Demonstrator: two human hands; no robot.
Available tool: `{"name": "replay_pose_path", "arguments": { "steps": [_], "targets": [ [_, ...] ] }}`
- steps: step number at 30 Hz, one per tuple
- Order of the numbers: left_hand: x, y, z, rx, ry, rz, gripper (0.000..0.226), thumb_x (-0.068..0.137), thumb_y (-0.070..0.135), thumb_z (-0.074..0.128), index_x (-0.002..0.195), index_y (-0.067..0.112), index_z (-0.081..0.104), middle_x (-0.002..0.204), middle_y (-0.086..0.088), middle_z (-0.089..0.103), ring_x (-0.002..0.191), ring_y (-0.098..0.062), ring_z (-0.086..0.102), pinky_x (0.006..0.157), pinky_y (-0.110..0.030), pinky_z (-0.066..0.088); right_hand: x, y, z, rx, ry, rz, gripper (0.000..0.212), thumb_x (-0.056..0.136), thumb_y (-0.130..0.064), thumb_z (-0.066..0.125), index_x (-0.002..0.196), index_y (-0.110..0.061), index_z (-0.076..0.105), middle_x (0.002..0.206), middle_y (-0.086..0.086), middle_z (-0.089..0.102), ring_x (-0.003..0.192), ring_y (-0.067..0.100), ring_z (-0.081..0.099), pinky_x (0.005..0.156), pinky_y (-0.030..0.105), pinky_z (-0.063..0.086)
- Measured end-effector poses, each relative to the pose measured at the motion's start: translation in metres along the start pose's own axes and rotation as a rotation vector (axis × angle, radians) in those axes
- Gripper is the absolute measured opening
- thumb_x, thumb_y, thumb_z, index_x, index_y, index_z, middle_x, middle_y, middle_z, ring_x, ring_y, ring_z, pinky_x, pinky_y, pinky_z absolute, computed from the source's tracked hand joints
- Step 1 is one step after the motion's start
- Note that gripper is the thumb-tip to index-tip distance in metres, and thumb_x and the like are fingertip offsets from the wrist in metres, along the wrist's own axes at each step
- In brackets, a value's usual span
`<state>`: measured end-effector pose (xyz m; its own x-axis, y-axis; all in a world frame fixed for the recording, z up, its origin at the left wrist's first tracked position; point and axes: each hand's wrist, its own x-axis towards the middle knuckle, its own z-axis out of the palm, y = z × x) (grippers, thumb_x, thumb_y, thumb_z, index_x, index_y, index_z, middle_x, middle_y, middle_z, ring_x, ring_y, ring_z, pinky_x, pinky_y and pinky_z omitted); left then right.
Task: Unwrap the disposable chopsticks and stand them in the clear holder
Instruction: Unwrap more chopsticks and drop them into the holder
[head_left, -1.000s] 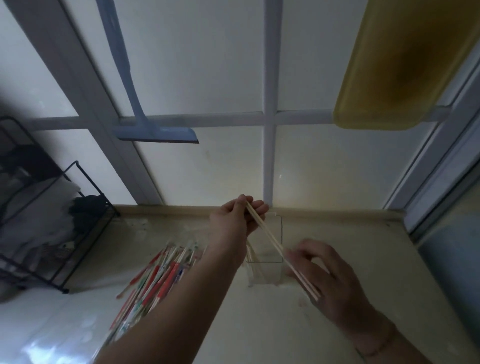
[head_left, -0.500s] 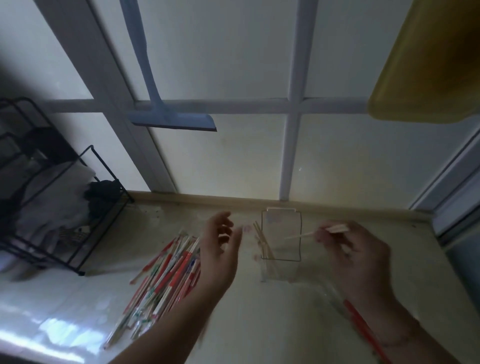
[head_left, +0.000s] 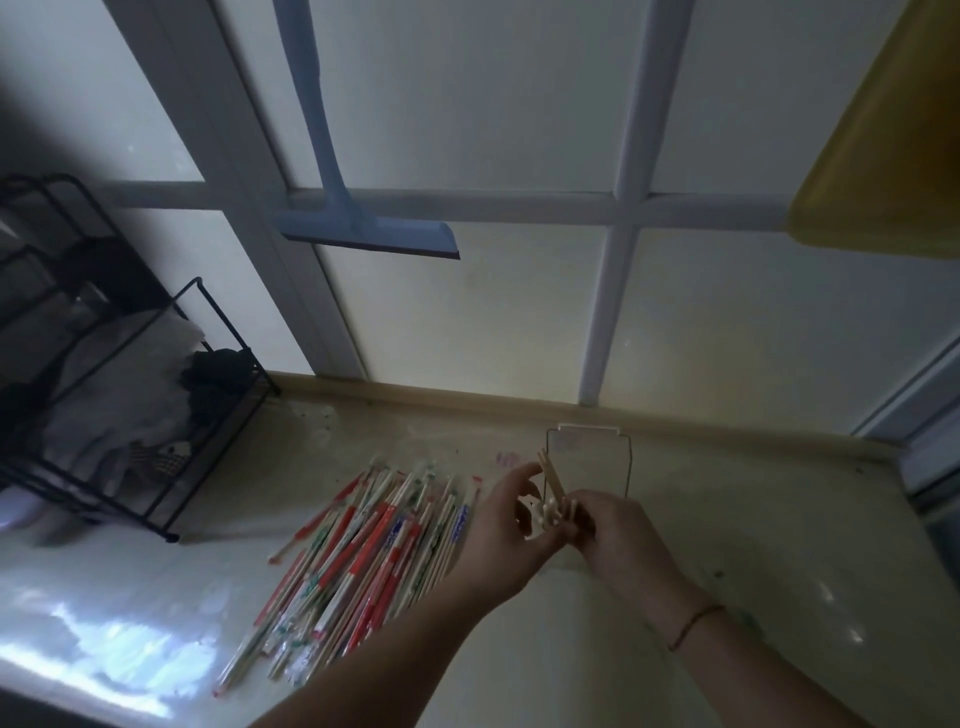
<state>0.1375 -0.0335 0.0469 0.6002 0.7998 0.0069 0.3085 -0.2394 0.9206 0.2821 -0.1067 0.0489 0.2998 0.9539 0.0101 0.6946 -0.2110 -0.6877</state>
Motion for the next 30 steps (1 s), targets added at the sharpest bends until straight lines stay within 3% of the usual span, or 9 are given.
{"name": "replay_pose_path", "arguments": {
  "steps": [5,9,14,17,20,22,25,27,30],
  "targets": [
    [0.004,-0.005,-0.002,0.0,0.002,0.032,0.058,0.073,0.045,0.075,0.122,0.057,0.046,0.098,0.021,0.053,0.084,-0.017,0.064,0.071,-0.041,0.058,0.001,-0.003,-0.001,0.015,0.01,0.029,0.026,0.079,-0.025,0.076,0.089,-0.024,0.053,0.078,-0.009,0.061,0.069,0.01,0.06,0.062,0.033,0.051],
    [0.005,-0.007,-0.005,0.011,0.042,0.078,0.054,0.073,0.039,0.076,0.114,0.06,0.048,0.104,0.012,0.057,0.089,-0.014,0.062,0.072,-0.038,0.057,0.005,-0.005,0.0,0.053,-0.015,0.032,0.041,0.078,-0.022,0.077,0.101,-0.029,0.043,0.079,-0.01,0.058,0.068,0.004,0.057,0.059,0.021,0.043],
    [0.008,-0.009,-0.003,0.0,0.034,0.086,0.046,0.072,0.04,0.076,0.11,0.051,0.055,0.103,0.005,0.064,0.085,-0.015,0.067,0.074,-0.04,0.059,0.0,-0.001,0.003,0.031,0.041,-0.042,0.029,0.08,-0.022,0.076,0.1,-0.021,0.056,0.083,-0.009,0.061,0.072,0.006,0.059,0.063,0.026,0.049],
    [0.011,-0.009,-0.004,0.028,0.017,0.122,0.041,0.075,0.034,0.077,0.109,0.047,0.058,0.104,0.009,0.063,0.084,-0.012,0.065,0.074,-0.031,0.057,-0.002,0.002,0.006,0.065,0.082,-0.077,0.016,0.081,-0.014,0.074,0.09,-0.019,0.063,0.078,-0.008,0.062,0.07,0.01,0.06,0.064,0.03,0.05],
    [0.014,-0.008,-0.004,0.038,0.002,0.169,0.028,0.076,0.021,0.08,0.099,0.027,0.065,0.095,0.007,0.063,0.081,-0.008,0.062,0.069,-0.021,0.05,0.0,0.008,0.008,0.072,0.089,-0.129,0.014,0.08,-0.009,0.073,0.089,-0.019,0.069,0.079,-0.009,0.061,0.071,0.007,0.057,0.064,0.025,0.048],
    [0.017,-0.006,-0.007,0.052,-0.002,0.182,0.019,0.077,0.019,0.079,0.091,0.02,0.067,0.09,0.006,0.062,0.08,-0.008,0.06,0.069,-0.018,0.046,0.0,0.009,0.007,0.066,0.101,-0.15,0.011,0.08,-0.013,0.075,0.087,-0.02,0.069,0.076,-0.015,0.057,0.069,0.0,0.054,0.063,0.019,0.043],
    [0.019,-0.004,-0.012,0.068,-0.014,0.19,0.01,0.081,0.018,0.074,0.088,0.018,0.068,0.087,0.007,0.063,0.075,-0.004,0.06,0.068,-0.02,0.049,-0.002,0.004,-0.001,0.092,0.144,-0.11,0.012,0.08,-0.019,0.077,0.076,-0.023,0.066,0.074,-0.012,0.061,0.066,0.002,0.057,0.061,0.024,0.046],
    [0.018,0.0,-0.015,0.055,-0.027,0.156,0.01,0.083,0.021,0.074,0.091,0.021,0.068,0.084,0.01,0.063,0.07,-0.004,0.061,0.065,-0.022,0.051,-0.007,-0.003,-0.016,0.105,0.19,-0.091,0.018,0.081,-0.022,0.077,0.07,-0.022,0.062,0.07,-0.009,0.063,0.065,0.006,0.059,0.06,0.025,0.048],
    [0.015,0.006,-0.018,0.082,-0.029,0.157,0.023,0.08,0.019,0.079,0.101,0.019,0.068,0.091,0.014,0.061,0.065,0.002,0.056,0.061,-0.008,0.041,-0.024,-0.017,-0.053,0.182,0.339,-0.065,0.016,0.078,-0.017,0.078,0.071,-0.023,0.065,0.07,-0.007,0.067,0.065,0.005,0.064,0.061,0.014,0.048]
  ]
}}
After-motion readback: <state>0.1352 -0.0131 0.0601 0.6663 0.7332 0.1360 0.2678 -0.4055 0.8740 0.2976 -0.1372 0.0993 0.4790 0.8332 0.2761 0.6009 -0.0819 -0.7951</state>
